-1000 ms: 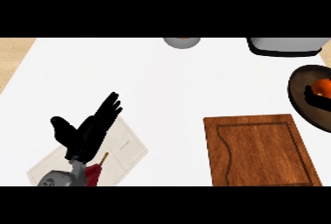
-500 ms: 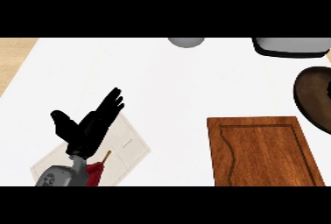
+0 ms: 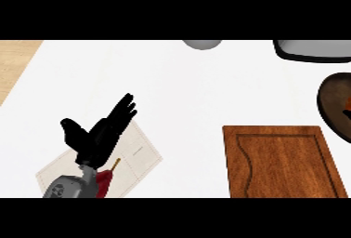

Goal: Pick the squash from the cutting board and place it in the pan

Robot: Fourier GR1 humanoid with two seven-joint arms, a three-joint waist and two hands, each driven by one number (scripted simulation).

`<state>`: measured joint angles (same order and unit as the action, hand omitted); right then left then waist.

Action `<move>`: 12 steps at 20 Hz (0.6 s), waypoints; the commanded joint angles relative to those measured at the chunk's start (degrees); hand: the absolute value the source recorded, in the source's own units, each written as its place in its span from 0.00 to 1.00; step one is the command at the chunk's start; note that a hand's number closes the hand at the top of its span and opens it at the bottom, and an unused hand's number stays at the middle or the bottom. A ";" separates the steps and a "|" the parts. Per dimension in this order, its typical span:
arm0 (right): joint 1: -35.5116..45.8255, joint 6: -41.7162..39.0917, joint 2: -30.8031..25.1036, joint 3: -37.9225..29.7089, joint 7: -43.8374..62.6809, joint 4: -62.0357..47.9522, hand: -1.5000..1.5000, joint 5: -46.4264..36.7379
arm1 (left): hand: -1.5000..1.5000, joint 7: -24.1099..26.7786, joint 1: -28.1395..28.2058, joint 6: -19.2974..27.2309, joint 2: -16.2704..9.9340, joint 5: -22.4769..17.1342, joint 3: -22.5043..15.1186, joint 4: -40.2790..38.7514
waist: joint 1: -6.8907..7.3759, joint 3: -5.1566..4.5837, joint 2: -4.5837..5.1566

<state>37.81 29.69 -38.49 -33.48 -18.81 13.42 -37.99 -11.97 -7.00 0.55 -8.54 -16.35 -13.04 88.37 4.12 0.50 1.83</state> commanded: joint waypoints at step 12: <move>-1.56 -23.66 -3.84 -17.40 -14.59 -3.03 0.00 20.08 | 0.50 0.19 3.52 -0.70 -0.92 -0.14 0.55 1.56 | -1.35 0.04 -0.60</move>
<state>37.46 13.17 -40.33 -47.91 -32.40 12.21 -21.39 -11.66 -5.52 0.52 -8.99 -16.33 -12.11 88.85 2.63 0.59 1.37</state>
